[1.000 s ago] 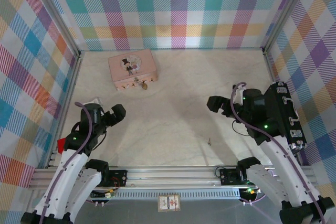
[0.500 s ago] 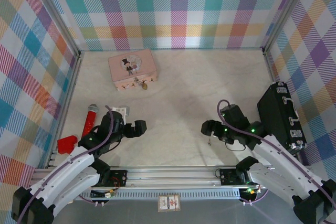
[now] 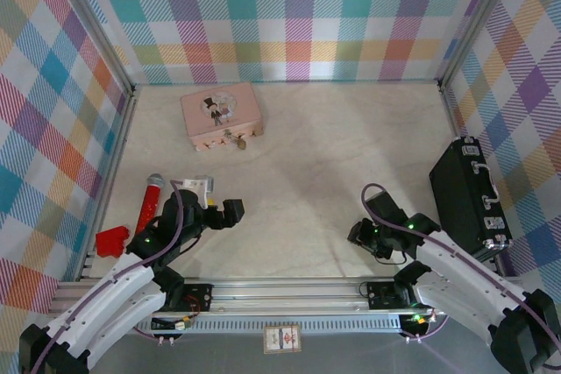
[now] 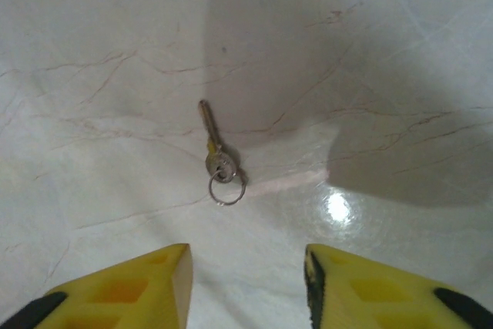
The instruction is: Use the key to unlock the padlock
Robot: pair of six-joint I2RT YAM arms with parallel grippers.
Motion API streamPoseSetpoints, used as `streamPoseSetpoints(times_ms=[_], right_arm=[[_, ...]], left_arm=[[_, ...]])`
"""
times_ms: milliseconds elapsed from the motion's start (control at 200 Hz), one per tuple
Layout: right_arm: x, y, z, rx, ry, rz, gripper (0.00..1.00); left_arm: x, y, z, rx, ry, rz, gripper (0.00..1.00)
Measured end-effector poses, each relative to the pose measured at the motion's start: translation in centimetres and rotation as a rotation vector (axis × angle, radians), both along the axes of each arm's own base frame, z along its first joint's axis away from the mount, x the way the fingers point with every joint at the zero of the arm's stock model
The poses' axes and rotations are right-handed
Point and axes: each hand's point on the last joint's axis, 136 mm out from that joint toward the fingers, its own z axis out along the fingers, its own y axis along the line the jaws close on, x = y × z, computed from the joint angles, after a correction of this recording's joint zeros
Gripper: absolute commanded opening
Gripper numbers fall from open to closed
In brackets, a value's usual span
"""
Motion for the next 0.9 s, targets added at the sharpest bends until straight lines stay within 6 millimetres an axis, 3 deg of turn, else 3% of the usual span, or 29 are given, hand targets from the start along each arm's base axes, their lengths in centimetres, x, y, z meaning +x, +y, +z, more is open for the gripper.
streamPoseSetpoints(times_ms=[305,895], right_arm=[[0.8,0.6,-1.3,0.014,-0.001,-0.023,0.29],[1.7,1.3,-2.0,0.019,0.003,-0.017,0.25]], left_arm=[[0.0,0.0,0.0,-0.001,-0.001,0.000,1.00],[0.1,0.2,0.2,0.000,-0.010,0.009,1.00]])
